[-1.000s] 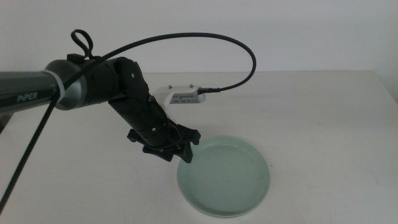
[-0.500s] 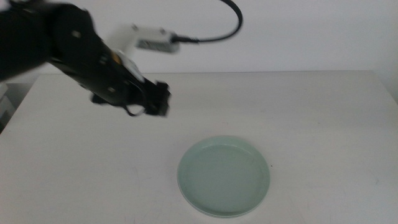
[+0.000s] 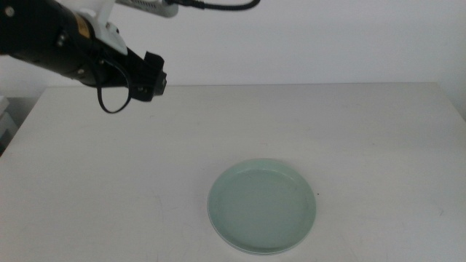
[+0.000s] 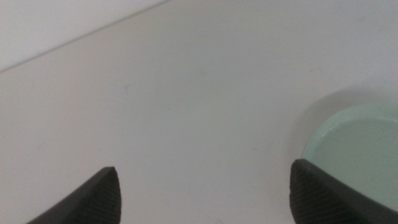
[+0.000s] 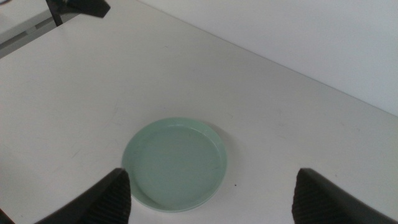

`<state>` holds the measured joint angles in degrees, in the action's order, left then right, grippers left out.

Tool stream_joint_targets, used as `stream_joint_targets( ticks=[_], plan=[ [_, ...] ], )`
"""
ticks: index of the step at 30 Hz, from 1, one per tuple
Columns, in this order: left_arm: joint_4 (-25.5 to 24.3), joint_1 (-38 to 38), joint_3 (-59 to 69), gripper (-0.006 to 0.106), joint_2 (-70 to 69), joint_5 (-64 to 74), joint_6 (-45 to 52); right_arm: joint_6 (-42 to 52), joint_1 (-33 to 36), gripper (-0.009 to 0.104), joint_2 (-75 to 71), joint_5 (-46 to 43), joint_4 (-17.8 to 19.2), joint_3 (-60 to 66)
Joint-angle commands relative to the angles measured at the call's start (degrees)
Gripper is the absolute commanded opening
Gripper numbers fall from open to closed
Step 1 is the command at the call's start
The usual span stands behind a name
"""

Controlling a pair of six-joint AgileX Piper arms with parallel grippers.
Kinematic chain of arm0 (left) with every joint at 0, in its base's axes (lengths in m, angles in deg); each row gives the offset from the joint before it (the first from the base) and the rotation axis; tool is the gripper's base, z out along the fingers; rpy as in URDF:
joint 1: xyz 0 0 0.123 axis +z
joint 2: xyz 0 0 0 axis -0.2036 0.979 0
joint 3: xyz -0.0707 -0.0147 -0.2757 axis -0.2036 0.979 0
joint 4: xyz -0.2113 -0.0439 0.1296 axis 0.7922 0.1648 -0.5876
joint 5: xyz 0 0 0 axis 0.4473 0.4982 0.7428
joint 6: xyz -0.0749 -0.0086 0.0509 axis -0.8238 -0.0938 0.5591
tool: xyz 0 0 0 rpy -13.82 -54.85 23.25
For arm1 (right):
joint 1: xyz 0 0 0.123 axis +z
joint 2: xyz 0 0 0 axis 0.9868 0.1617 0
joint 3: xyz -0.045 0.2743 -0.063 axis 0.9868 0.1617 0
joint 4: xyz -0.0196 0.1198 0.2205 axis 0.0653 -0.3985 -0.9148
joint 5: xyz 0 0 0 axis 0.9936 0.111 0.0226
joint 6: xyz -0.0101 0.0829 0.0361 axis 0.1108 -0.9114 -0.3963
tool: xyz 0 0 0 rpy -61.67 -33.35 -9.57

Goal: Stack the three bowls on top of each other.

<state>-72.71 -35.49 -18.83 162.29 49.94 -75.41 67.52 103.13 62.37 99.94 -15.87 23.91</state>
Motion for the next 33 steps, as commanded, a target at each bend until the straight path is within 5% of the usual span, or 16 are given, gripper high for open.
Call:
stream_joint_targets(
  ticks=[1, 10, 22, 28, 33],
  plan=[
    [-0.40, -0.25, -3.28, 0.094, -2.24, -2.39, -0.68, 0.29, -0.07, 0.066, 0.02, -4.11, -0.05, -1.37],
    [-0.08, 1.32, -10.29, 0.094, -2.29, 3.43, -1.84, -7.97, -0.07, 0.066, 0.30, -14.98, -0.08, -1.37],
    [14.62, 17.33, -9.67, 0.094, -6.04, 7.64, 7.30, -21.70, -1.57, 0.066, 15.75, -10.12, 14.55, -10.53],
    [16.41, 20.37, -2.85, 0.094, -12.70, 4.08, 10.29, -19.36, -13.00, 0.066, 18.73, -9.97, 14.06, -13.72],
    [16.50, 20.37, 6.80, 0.094, -20.96, -4.64, 10.35, -13.93, -21.57, 0.066, 15.15, -9.98, 8.92, -11.20]
  ],
)
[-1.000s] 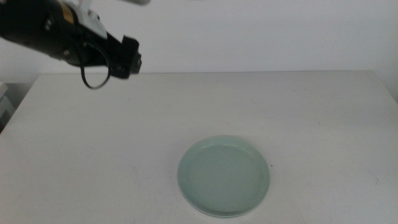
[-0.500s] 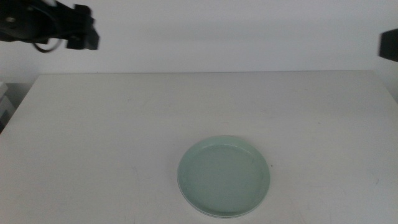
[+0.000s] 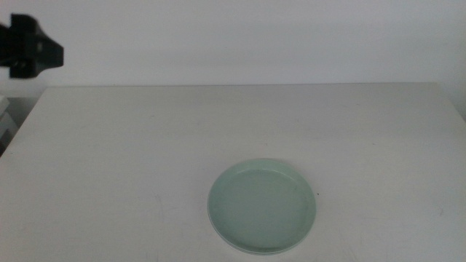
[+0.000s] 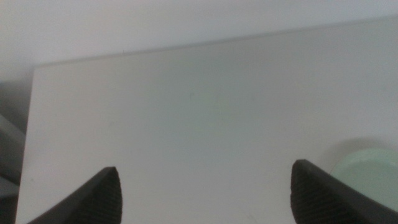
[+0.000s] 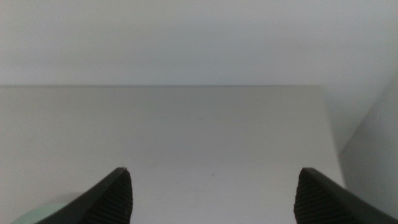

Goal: Stack the three bowls on top of each other.

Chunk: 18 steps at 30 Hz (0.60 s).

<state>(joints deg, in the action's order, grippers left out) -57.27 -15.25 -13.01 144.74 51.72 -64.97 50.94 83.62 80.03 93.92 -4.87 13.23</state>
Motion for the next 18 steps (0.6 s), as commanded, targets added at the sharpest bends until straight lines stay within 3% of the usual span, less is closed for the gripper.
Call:
stream_joint_targets(
  ticks=[1, 6, 12, 18],
  plan=[
    [1.06, 0.13, 2.91, 0.094, -4.90, -8.00, 0.11, 3.69, -2.68, 0.066, -3.62, -5.07, -2.59, 1.10],
    [1.51, 0.13, 16.08, 0.094, -14.21, -18.97, 1.71, 9.69, -2.63, 0.066, -12.35, -13.54, -4.69, 11.98],
    [5.81, 0.13, 29.22, 0.094, -24.69, -29.79, 2.49, 20.13, -2.63, 0.066, -22.83, -19.63, -6.12, 25.03],
    [6.08, 0.13, 40.19, 0.094, -33.15, -35.70, 5.92, 20.82, -2.63, 0.066, -32.46, -21.91, -10.42, 34.03]
  ],
)
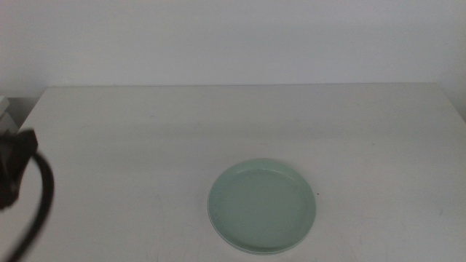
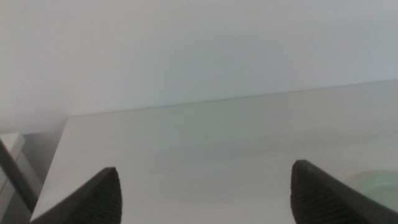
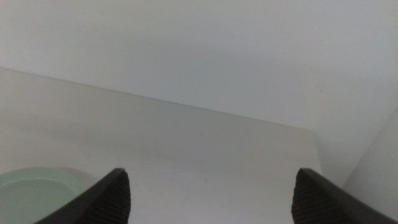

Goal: Stack the three bowls on top of each other.

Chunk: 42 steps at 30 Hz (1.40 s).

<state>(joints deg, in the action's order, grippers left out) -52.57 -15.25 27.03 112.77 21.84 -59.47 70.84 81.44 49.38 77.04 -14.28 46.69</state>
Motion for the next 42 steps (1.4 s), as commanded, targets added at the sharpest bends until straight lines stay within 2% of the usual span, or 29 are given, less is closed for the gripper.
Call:
stream_joint_targets(
  ticks=[1, 8, 10, 20, 29, 31, 36, 42],
  plan=[
    [1.74, 0.13, 1.96, 0.094, -2.35, -6.57, 0.37, 0.86, -0.44, 0.066, -3.06, -5.56, -1.24, 1.85],
    [2.15, 0.13, 10.29, 0.094, -7.88, -12.14, 0.37, 1.12, -0.44, 0.066, -11.47, -13.18, -1.38, 11.33],
    [2.15, 0.13, 11.06, 0.094, -8.56, -13.90, 0.37, 1.28, -0.44, 0.066, -12.10, -15.24, -0.29, 13.45],
    [2.14, 0.13, 11.11, 0.094, -8.55, -10.42, -0.02, 1.32, -0.44, 0.066, -12.10, -15.43, 0.06, 21.48],
    [2.14, 0.13, 12.27, 0.094, -10.04, -10.44, -0.02, 1.28, -0.44, 0.066, -12.10, -14.18, -0.22, 22.49],
    [2.06, 0.13, 13.71, 0.094, -13.09, -10.22, -0.02, 1.28, -0.44, 0.066, -13.28, -14.77, 1.15, 23.17],
    [1.73, 0.13, 18.82, 0.094, -18.73, -10.20, -0.02, 1.28, -0.44, 0.066, -18.31, -14.80, 7.32, 24.72],
    [0.01, 0.13, 25.36, 0.094, -27.36, -10.45, -0.02, 1.28, -0.44, 0.066, -24.89, -16.03, 6.59, 27.17]
  ],
)
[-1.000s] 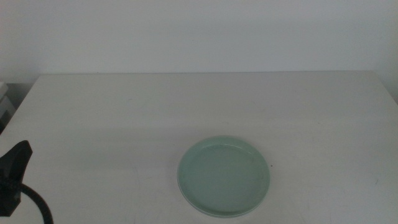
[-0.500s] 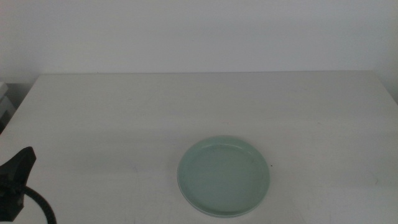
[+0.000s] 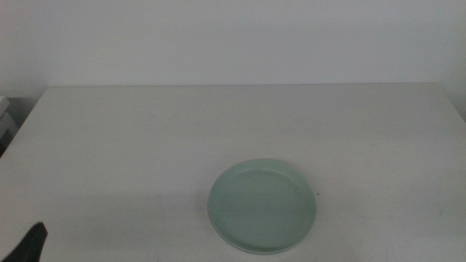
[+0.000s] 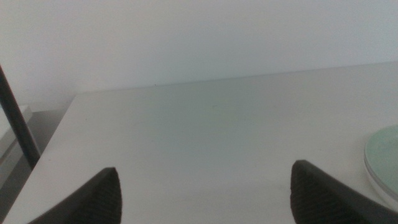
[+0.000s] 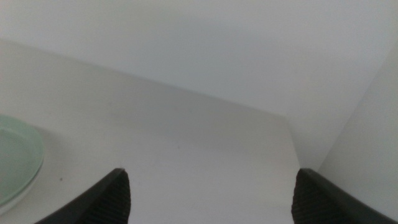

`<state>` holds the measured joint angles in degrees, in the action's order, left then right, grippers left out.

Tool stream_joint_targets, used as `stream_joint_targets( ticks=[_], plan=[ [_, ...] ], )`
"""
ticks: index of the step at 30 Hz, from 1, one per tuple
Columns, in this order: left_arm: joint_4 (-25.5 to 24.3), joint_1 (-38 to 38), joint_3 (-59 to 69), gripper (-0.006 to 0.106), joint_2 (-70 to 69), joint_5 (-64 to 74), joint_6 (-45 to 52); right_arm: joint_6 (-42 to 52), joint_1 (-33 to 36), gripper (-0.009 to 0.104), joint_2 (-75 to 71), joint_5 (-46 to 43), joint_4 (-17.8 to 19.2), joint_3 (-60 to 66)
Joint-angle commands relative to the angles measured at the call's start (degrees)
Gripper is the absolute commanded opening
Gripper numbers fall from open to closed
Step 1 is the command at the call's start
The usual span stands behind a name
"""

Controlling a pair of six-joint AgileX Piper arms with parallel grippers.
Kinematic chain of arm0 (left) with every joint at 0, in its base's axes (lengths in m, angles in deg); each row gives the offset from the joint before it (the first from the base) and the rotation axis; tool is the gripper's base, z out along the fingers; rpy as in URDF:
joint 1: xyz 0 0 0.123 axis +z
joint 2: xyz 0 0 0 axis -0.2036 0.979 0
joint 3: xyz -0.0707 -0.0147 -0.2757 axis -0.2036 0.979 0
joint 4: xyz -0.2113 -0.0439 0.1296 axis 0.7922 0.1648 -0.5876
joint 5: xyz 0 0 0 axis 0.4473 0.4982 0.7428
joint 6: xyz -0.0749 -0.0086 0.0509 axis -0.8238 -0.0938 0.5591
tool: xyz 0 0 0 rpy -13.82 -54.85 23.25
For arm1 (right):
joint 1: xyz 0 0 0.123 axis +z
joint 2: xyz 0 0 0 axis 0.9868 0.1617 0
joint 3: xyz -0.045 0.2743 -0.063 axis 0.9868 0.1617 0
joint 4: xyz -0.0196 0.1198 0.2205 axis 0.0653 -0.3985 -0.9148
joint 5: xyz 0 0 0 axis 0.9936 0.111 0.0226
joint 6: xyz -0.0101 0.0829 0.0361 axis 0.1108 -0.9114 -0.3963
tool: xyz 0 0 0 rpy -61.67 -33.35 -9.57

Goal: Stack the three bowls on top of each other.

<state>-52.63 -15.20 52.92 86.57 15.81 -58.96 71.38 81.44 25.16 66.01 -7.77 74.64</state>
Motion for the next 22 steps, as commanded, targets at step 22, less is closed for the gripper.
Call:
stream_joint_targets(
  ticks=[22],
  plan=[
    [0.68, 0.07, 4.52, 0.094, -5.00, -3.44, -0.53, 0.74, -0.44, 0.066, -6.74, -4.84, -2.97, 14.91]
  ],
)
